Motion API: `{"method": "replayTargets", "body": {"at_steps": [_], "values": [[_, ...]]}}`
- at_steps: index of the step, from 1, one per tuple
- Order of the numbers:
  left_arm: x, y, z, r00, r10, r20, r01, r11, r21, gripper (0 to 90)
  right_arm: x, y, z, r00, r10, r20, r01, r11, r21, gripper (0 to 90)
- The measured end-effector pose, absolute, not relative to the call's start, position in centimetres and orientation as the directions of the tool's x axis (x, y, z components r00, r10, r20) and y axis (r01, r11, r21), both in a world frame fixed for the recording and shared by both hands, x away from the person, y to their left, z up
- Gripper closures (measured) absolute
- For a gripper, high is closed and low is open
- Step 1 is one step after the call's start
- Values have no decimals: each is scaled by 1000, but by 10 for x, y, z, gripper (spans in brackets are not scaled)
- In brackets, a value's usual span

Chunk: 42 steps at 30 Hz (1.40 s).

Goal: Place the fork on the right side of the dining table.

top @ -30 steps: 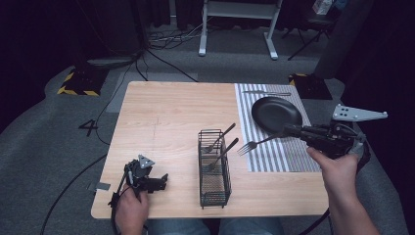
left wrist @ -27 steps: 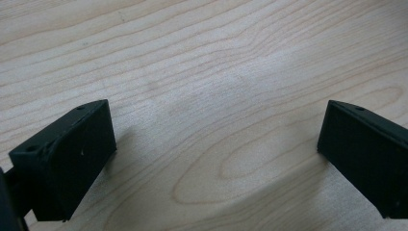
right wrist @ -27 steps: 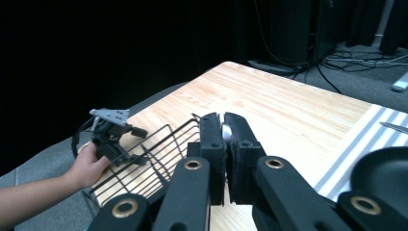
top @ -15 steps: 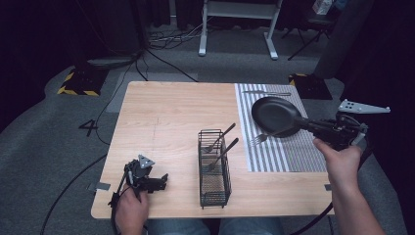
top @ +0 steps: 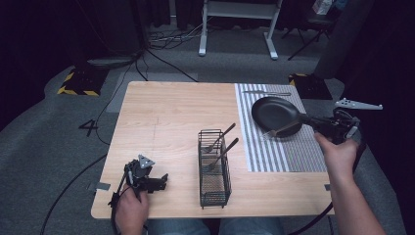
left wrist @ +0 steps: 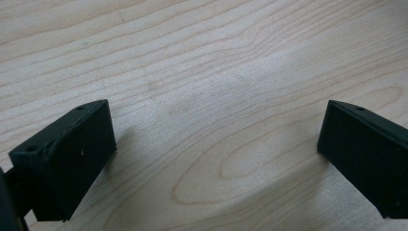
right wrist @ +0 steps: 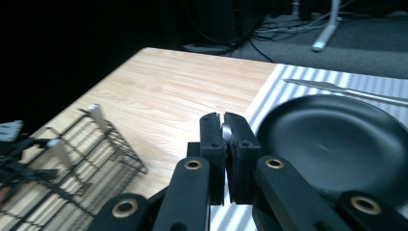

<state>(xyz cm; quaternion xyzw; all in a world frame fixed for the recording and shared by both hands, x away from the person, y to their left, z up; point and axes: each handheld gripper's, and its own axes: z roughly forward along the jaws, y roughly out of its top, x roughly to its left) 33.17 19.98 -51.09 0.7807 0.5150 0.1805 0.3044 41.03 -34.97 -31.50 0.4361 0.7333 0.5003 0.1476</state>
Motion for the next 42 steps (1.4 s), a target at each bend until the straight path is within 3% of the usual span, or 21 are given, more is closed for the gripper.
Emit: {"method": "replayTargets", "body": {"at_steps": [17,42], "values": [[332,200,-511,405,914,-32,694,-284,661,0,429,-352,-348,-515,819,254,548,86,832,869],[332,200,-511,405,914,-32,694,-284,661,0,440,-332,-373,-508,814,280,585,87,807,869]]}}
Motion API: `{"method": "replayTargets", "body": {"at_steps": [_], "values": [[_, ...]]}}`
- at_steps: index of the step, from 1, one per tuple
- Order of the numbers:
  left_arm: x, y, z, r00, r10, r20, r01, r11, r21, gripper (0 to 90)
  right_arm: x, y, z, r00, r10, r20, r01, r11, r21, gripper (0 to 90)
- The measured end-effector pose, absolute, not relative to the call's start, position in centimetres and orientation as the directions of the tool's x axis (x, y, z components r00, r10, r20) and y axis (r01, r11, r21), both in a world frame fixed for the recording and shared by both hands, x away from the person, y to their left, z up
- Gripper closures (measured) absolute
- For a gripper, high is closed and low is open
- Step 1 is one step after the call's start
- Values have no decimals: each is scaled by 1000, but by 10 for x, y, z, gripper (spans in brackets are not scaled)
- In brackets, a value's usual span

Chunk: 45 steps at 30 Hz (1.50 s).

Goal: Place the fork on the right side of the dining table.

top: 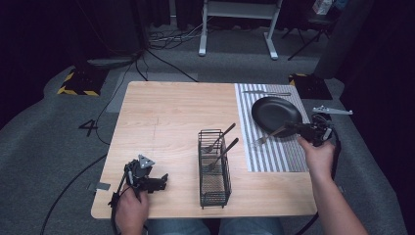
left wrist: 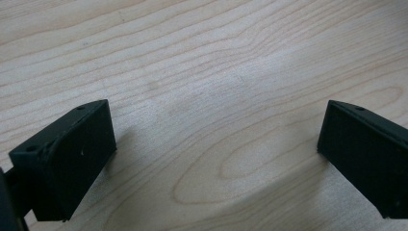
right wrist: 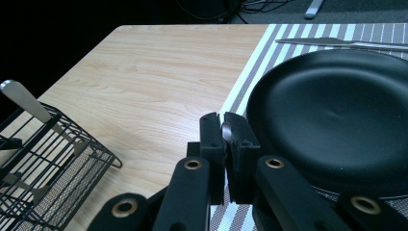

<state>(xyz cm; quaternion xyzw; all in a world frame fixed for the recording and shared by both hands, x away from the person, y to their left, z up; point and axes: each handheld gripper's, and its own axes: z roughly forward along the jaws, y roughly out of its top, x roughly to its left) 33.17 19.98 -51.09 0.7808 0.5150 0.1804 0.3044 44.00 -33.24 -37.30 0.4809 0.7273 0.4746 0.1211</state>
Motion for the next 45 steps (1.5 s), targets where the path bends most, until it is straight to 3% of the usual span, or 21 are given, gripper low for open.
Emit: {"method": "replayTargets", "body": {"at_steps": [28,45], "values": [[332,200,-511,404,914,-32,694,-284,661,0,448,-347,-380,-439,843,310,626,39,779,861],[332,200,-511,404,914,-32,694,-284,661,0,460,-368,-392,-377,862,339,677,6,736,739]]}}
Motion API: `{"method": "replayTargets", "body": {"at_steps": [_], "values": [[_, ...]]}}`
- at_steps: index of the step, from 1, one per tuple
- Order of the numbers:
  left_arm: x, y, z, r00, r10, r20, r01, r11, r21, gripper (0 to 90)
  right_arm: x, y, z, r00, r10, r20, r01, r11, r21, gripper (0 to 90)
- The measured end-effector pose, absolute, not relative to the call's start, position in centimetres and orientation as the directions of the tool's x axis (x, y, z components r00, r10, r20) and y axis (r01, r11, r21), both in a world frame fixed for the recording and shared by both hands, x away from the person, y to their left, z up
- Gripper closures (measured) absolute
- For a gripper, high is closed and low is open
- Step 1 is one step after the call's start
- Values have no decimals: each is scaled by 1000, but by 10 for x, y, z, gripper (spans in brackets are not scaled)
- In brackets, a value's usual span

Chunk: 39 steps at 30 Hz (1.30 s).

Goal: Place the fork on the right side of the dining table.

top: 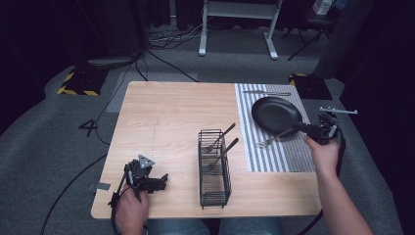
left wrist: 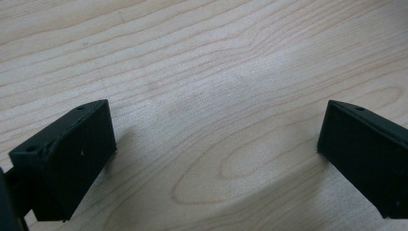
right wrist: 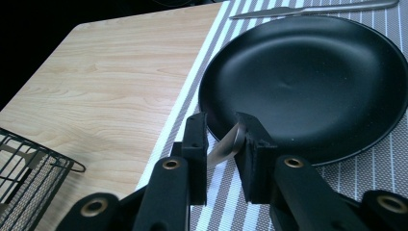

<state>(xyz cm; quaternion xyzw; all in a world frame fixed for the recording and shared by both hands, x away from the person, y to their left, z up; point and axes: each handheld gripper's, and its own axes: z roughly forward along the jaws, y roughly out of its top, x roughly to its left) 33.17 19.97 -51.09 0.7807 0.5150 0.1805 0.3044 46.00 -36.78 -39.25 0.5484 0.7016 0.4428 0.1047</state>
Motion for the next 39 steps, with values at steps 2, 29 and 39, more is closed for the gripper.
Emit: {"method": "replayTargets", "body": {"at_steps": [2,29,39], "values": [[332,200,-511,404,914,-31,694,-285,661,0,461,-370,-394,-369,866,338,684,6,729,723],[332,200,-511,404,914,-31,694,-284,662,0,474,-393,-413,-304,894,330,735,-1,678,667],[332,200,-511,404,914,-31,695,-284,661,0,477,-400,-428,-273,900,340,761,-14,648,660]]}}
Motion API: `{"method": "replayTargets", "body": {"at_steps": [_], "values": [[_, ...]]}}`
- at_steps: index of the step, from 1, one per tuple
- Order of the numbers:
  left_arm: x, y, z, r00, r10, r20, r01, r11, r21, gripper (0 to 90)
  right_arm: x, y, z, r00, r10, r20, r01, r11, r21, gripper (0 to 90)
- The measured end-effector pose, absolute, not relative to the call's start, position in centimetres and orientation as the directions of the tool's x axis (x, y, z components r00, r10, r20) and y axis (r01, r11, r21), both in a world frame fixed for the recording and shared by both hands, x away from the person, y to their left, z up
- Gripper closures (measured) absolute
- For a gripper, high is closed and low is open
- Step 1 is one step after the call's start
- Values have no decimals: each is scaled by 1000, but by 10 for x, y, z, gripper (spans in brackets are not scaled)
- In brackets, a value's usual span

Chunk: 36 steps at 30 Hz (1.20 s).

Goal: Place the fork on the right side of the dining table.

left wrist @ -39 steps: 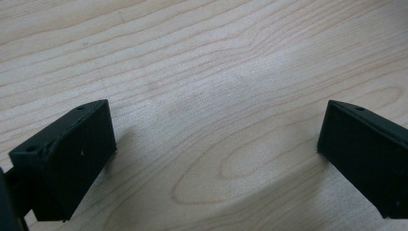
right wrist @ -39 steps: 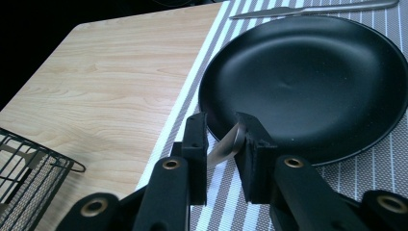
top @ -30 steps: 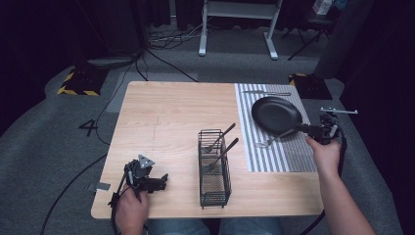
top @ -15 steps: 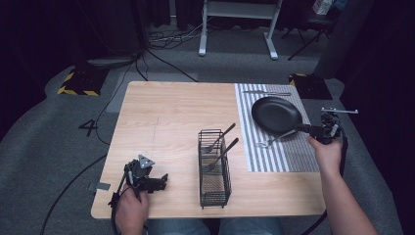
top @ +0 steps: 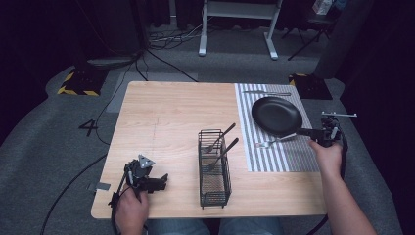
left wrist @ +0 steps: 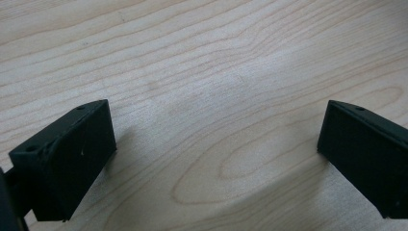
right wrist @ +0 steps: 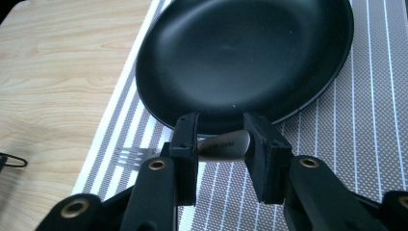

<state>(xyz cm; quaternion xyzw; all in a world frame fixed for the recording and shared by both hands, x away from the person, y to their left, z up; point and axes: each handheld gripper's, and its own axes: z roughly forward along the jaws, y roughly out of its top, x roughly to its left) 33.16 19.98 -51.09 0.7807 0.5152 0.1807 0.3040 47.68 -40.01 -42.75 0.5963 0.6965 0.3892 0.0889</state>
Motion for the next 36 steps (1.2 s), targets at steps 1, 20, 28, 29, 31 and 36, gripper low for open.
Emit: {"method": "replayTargets", "body": {"at_steps": [1,20,28,29,31,36], "values": [[332,200,-511,404,914,-32,694,-284,661,0,477,-401,-429,-269,900,342,763,-18,646,658],[332,200,-511,405,914,-32,694,-284,661,0,480,-415,-445,-239,888,393,792,-56,608,634],[332,200,-511,404,914,-32,694,-284,661,0,483,-416,-447,-227,901,371,801,-44,597,627],[332,200,-511,404,914,-32,694,-284,661,0,483,-416,-447,-227,901,371,801,-44,597,627],[332,200,-511,405,914,-32,694,-284,661,0,482,-418,-448,-223,901,373,804,-46,592,627],[332,200,-511,405,914,-32,694,-284,661,0,483,-421,-453,-208,902,378,812,-57,581,626]]}}
